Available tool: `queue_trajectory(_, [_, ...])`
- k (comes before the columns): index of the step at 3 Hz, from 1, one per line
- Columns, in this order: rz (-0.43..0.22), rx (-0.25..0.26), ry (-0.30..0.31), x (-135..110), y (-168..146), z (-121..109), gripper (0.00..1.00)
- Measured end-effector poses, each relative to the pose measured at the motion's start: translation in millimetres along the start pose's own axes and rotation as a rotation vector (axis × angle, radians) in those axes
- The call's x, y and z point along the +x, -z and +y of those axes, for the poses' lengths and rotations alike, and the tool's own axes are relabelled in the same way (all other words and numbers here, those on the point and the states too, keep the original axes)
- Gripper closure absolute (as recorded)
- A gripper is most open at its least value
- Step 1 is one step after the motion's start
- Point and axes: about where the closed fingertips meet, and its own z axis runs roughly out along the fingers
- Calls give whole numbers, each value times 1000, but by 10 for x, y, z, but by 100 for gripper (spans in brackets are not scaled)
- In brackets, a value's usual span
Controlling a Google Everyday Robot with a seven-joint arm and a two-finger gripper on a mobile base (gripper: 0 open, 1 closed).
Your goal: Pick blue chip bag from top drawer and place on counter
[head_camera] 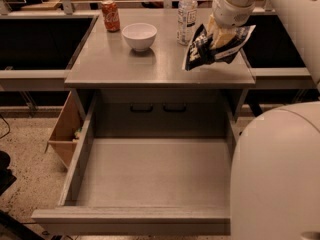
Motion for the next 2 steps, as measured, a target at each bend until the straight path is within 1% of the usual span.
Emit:
queue_trajectory(1, [-63,70,-16,5,-175,-164,100])
queue_trajectory(2, [-132,135,-26,-126,-394,-332,97])
